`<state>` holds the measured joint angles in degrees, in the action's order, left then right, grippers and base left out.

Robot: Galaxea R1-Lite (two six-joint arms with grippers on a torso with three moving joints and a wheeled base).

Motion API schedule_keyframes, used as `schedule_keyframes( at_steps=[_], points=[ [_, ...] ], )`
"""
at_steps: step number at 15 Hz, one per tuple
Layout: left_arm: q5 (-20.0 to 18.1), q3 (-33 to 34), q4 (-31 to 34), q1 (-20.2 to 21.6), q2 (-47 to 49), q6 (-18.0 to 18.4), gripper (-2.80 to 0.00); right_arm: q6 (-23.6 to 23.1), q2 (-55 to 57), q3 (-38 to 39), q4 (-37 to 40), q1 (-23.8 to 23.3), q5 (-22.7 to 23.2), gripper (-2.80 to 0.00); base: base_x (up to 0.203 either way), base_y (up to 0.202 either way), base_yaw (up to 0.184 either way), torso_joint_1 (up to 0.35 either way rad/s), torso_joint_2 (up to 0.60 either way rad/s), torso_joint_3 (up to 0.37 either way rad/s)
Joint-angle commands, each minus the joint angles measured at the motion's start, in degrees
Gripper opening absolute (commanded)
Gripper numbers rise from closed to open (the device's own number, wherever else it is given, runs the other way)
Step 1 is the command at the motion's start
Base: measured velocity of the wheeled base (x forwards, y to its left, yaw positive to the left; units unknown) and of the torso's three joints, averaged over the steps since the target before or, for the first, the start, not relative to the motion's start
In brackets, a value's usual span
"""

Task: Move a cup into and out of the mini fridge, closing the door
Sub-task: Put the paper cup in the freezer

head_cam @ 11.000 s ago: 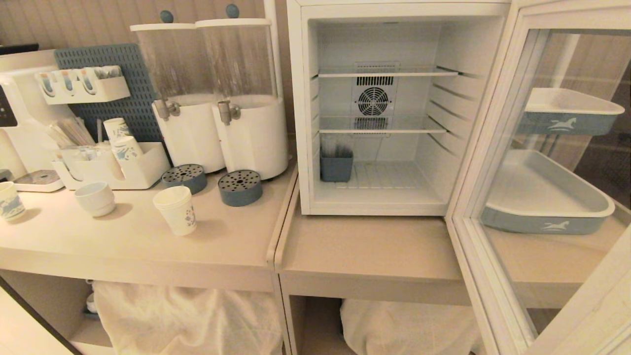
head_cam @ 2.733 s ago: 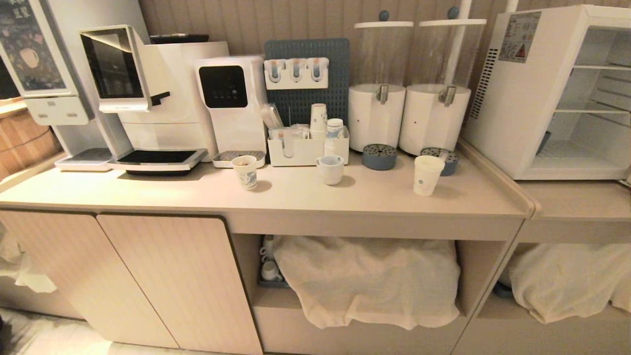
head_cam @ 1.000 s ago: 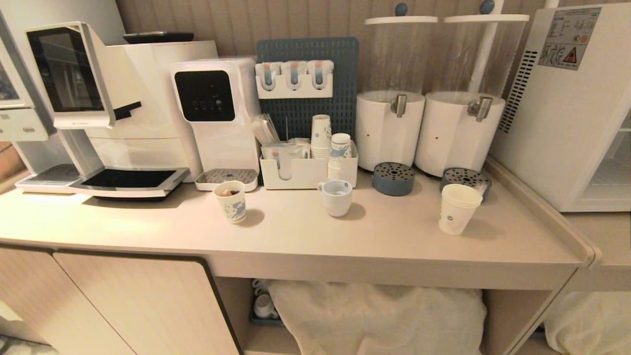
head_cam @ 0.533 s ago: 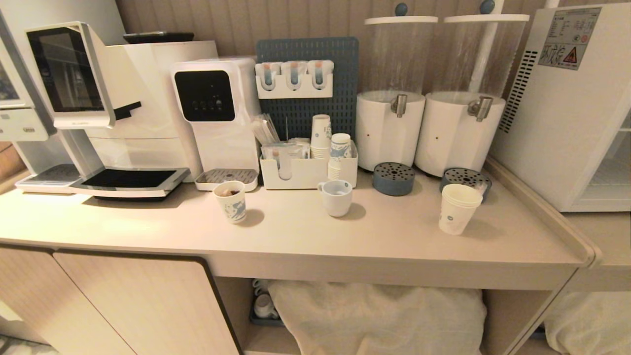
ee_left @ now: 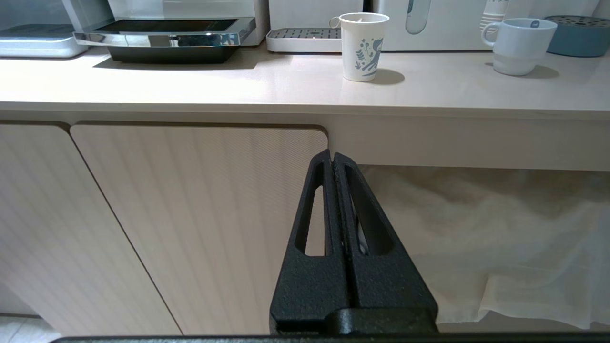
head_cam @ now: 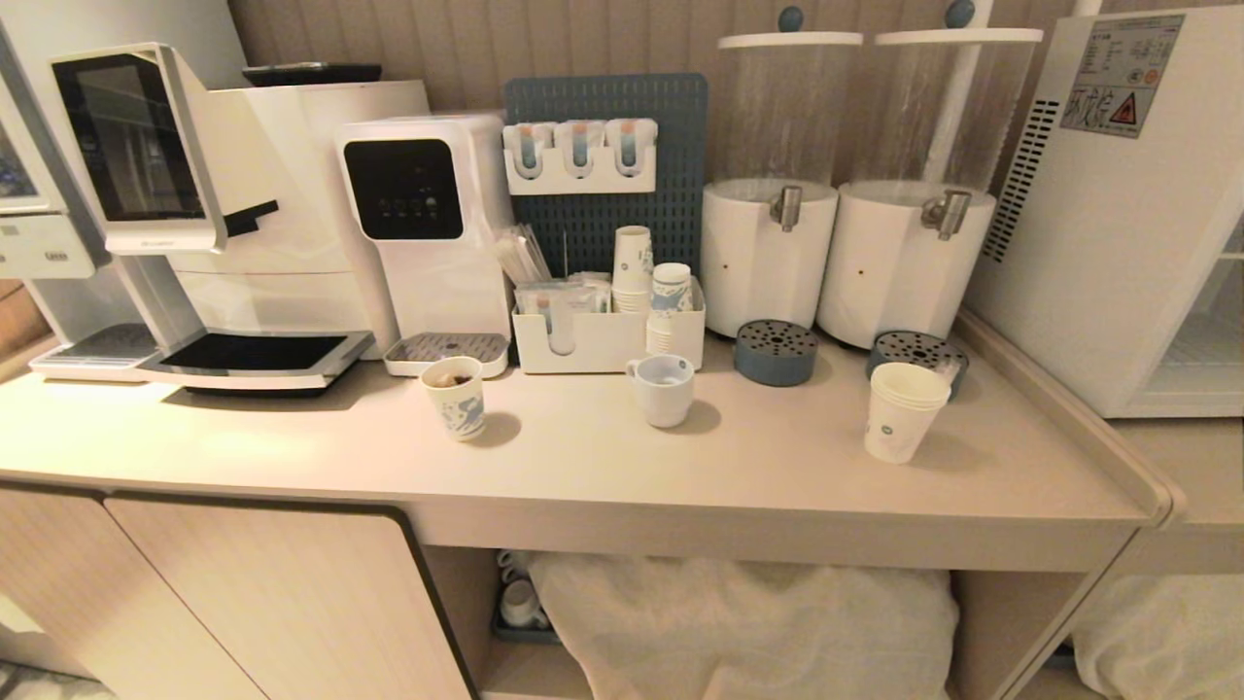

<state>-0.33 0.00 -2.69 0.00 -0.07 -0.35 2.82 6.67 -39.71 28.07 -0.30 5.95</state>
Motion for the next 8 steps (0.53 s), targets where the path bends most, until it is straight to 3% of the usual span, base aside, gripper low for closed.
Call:
schedule_keyframes(
  at_steps=[1,3,5,8],
  points=[
    [-0.02,0.88,-0.03,0.00,0.07,0.00,-2.80,0.81,9.03,-6.55,0.50,0.44,0.15,-2.80,0.000,0.000,0.000,0.000,0.00,0.000],
    [-0.02,0.88,-0.03,0.00,0.07,-0.13,-2.80,3.12,16.99,-13.70,2.08,2.82,0.31,-2.80,0.000,0.000,0.000,0.000,0.00,0.000],
    [-0.02,0.91,-0.03,0.00,0.07,-0.35,-2.80,4.42,24.71,-18.75,3.64,8.09,0.01,-2.80,0.000,0.000,0.000,0.000,0.00,0.000],
    [-0.02,0.96,-0.03,0.00,0.07,-0.35,-2.80,5.21,31.78,-20.80,4.03,10.83,-0.24,-2.80,0.000,0.000,0.000,0.000,0.00,0.000]
  ],
)
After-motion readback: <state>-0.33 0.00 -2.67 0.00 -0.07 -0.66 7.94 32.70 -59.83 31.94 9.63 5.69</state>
